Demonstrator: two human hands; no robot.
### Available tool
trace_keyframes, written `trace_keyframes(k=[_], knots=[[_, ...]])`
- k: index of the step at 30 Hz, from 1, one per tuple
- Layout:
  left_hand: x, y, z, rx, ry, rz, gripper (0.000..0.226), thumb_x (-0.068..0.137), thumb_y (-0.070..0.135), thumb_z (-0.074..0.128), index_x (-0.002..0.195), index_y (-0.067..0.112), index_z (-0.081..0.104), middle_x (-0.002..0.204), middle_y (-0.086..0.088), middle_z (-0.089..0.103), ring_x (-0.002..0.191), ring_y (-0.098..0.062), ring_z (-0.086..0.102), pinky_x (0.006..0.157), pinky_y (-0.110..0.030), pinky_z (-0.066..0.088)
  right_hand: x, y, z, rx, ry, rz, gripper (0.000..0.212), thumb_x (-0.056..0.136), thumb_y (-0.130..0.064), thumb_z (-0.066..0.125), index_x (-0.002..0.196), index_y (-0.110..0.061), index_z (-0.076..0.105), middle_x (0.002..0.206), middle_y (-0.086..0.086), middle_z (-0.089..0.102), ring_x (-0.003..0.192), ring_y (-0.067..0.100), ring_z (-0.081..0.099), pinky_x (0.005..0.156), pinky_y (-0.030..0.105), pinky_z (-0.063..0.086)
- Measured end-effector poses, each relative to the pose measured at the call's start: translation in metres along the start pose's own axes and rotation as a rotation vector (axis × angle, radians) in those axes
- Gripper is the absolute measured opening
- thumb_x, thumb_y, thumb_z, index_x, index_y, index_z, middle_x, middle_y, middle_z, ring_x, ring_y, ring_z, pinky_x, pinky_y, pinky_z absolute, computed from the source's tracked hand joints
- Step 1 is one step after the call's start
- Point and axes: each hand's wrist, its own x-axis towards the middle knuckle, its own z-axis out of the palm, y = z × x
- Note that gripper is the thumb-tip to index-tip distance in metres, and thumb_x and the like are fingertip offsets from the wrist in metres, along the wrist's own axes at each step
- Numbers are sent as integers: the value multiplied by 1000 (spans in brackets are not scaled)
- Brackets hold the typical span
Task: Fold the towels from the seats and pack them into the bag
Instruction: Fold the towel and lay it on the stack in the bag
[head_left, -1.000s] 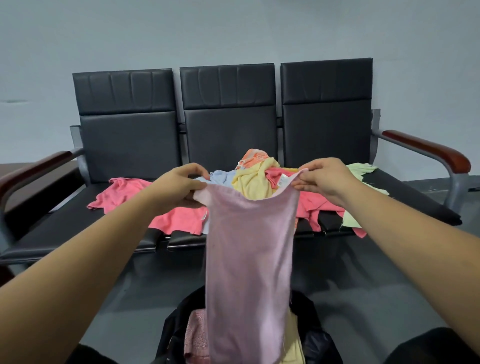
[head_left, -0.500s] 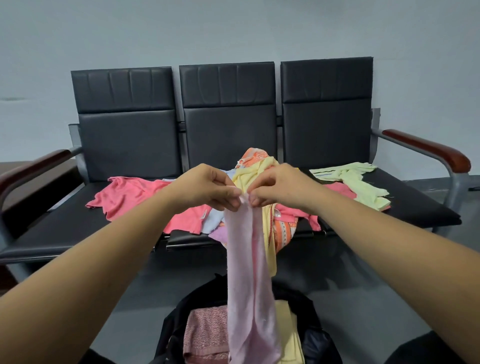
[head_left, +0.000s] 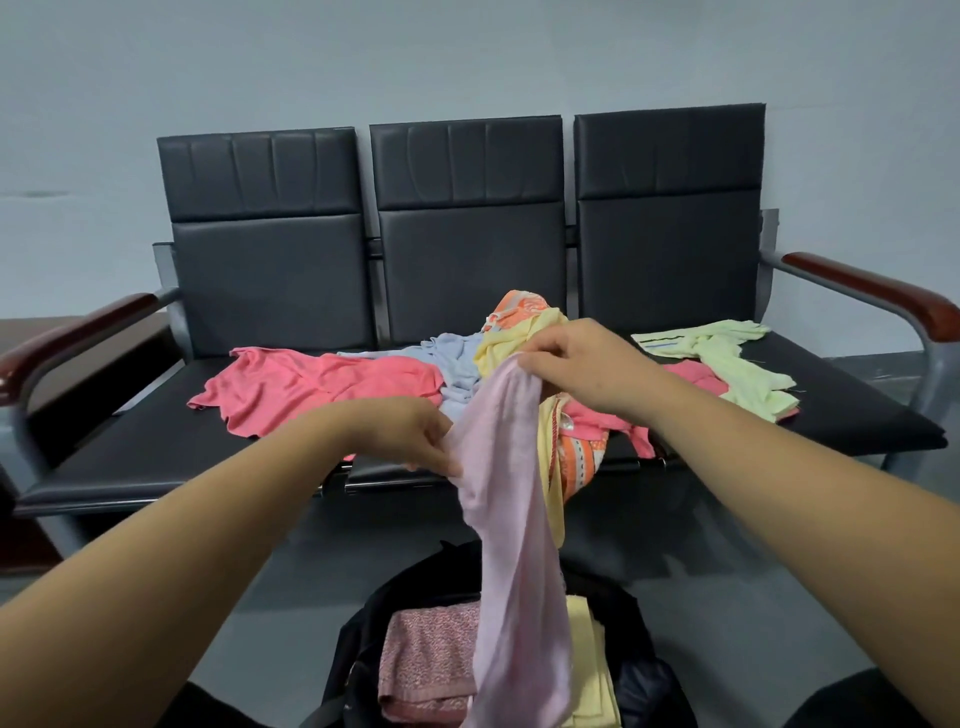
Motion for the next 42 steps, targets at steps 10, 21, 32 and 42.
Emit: trace_keyframes(k=[10,21,32,42], knots=[[0,18,-52,208,505,-30,33,90,43,72,66,23,60,63,10,58,67,-13,54,56,-18,38,17,37,-29,193,366,126,15,89,-13,66,81,-12,78,78,4,75,77,27,71,82,52,60],[-12,55,-110,-162,557,86,25,94,27,70,88,3,70,75,1,75,71,-5,73,74,-21,56,55,29,-81,394,335,282,21,93,1,56,76,-2,69,87,18,63,86,31,59,86,48,55],[9,40,-78,-577,698,148,21,91,19,74,106,5,72,101,-17,76,100,-34,73,99,-52,55,48,30,-76,728,407,207,21,100,0,57,119,-2,65,109,13,67,102,24,67,95,43,57],[22,31,-50,-816,540,196,17,97,19,65,94,2,66,86,-12,63,75,-24,60,71,-36,51,27,22,-53,447,-224,177,31,91,-3,71,122,-6,69,113,12,75,99,15,74,78,25,60]])
